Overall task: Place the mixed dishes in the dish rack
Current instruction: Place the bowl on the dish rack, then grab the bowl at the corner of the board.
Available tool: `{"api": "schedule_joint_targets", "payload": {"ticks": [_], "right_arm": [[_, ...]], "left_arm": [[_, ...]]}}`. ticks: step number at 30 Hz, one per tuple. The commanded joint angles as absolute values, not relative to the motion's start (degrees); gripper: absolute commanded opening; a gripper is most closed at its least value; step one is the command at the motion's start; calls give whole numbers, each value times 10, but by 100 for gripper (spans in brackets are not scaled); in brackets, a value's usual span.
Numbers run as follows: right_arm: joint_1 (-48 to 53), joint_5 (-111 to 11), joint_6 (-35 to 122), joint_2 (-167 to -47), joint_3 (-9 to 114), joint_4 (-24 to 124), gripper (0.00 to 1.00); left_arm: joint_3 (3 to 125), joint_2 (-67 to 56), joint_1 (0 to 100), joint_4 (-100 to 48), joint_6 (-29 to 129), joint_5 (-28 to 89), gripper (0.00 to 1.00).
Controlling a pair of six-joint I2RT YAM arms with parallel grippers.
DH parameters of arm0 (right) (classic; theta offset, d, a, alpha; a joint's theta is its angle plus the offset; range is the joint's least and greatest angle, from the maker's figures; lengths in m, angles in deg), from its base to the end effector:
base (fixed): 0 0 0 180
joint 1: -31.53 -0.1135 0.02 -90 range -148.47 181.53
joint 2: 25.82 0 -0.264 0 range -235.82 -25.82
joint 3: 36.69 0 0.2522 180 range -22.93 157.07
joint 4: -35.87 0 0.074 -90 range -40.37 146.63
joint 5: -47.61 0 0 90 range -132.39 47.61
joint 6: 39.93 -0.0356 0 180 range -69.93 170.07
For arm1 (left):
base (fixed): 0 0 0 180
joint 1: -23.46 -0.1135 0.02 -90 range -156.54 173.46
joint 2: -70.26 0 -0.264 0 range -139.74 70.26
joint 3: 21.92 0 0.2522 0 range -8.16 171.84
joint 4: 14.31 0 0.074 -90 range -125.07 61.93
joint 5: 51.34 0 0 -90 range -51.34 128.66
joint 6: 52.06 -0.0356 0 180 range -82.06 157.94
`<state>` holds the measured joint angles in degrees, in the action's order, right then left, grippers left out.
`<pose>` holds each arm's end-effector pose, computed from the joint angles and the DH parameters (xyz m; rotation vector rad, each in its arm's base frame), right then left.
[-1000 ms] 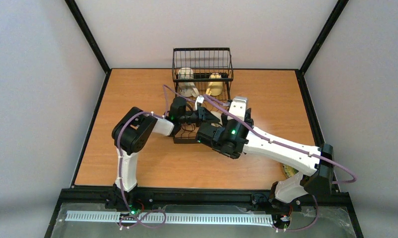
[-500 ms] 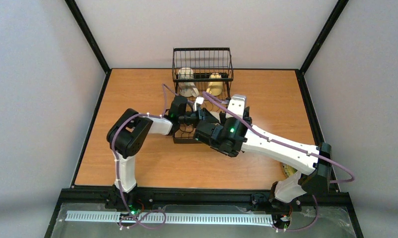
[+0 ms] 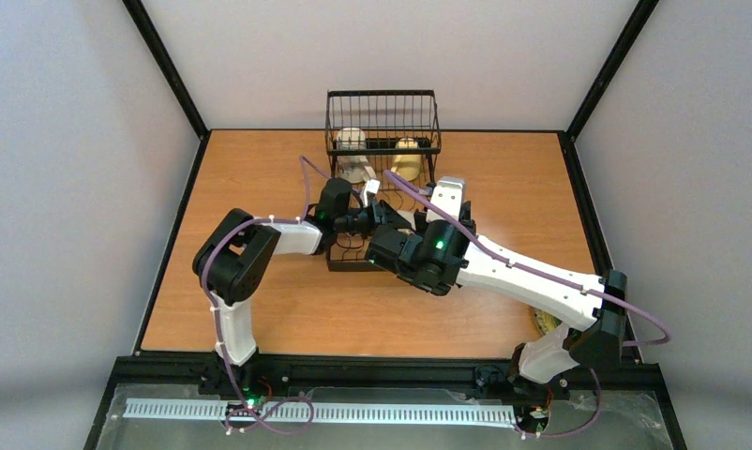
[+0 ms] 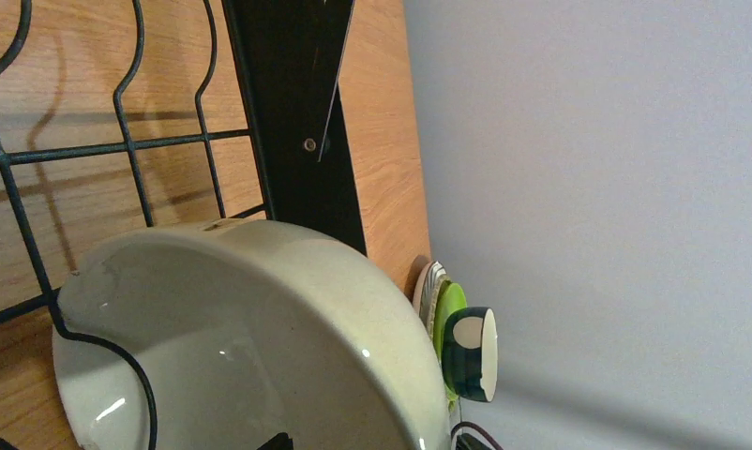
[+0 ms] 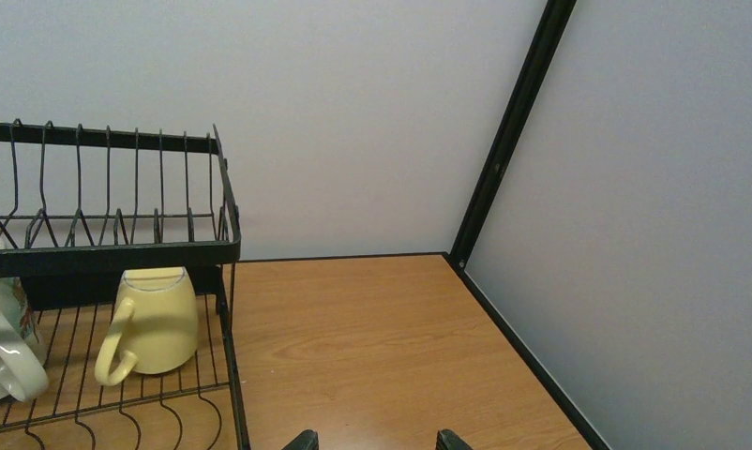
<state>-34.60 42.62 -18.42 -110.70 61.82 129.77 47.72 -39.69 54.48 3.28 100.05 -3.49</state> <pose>0.1354 0.2184 0.3599 0.1648 1.6689 -0.4598 0.3262 -0.2240 0.1597 -0.0471 2.3191 -1.6810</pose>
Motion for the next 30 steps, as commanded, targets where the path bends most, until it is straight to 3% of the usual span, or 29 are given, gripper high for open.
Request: {"api": "schedule_joint_targets", "payload": {"ticks": [1, 19, 30], "right_arm": [[-343, 430, -191, -1106, 628, 1294, 72], [-344, 416, -172, -1112, 645, 1295, 72], [-330, 367, -95, -1144, 706, 1258, 76]], "left_arm": [[484, -378, 544, 30, 999, -22, 97], [460, -297, 526, -57, 957, 4, 100], [359, -170, 506, -125, 917, 30, 100]]}}
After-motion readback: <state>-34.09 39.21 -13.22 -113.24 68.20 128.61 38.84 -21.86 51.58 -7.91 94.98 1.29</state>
